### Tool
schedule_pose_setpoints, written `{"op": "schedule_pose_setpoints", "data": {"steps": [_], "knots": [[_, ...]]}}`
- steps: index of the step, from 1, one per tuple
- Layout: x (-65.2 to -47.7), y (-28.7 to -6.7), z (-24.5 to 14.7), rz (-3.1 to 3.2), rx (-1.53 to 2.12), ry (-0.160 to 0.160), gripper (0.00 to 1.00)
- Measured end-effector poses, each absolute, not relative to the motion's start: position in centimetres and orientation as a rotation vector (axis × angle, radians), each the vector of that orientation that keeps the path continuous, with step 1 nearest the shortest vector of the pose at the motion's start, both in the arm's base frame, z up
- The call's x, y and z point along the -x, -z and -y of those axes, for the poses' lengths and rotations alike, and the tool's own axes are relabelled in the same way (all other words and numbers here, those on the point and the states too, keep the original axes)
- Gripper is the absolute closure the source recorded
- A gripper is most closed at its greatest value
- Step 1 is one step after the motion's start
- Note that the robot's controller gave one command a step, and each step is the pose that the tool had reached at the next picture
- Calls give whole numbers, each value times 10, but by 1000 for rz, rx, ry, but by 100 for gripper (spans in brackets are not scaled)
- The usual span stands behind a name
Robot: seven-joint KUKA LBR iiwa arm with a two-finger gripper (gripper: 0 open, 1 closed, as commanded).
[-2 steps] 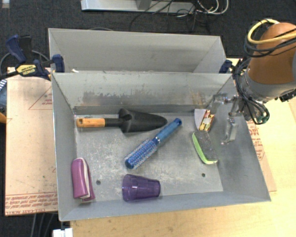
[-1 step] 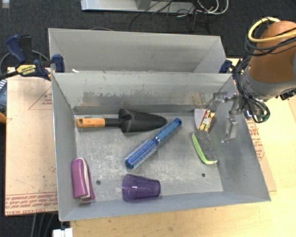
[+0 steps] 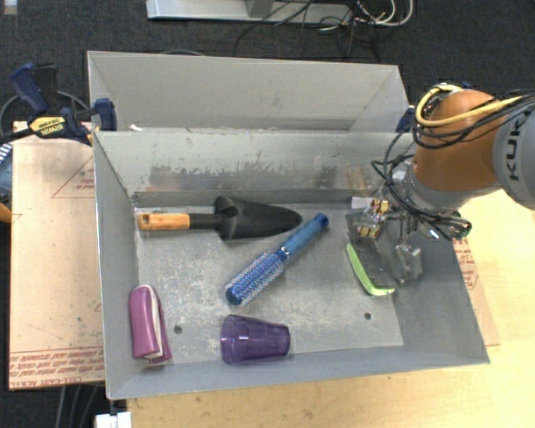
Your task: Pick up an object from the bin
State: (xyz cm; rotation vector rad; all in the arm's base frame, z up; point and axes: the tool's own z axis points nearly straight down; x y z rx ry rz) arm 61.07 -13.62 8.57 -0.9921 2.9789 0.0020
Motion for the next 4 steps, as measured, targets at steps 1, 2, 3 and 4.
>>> {"op": "schedule_pose_setpoints", "data": {"steps": [1, 2, 3, 4], "knots": [[-601, -113, 137, -3117, 375, -5, 0], [-591, -107, 135, -3075, 628, -3, 0], [-604, -69, 129, -2892, 1210, -15, 0], [-599, -72, 135, -2726, 1533, -28, 100]]}}
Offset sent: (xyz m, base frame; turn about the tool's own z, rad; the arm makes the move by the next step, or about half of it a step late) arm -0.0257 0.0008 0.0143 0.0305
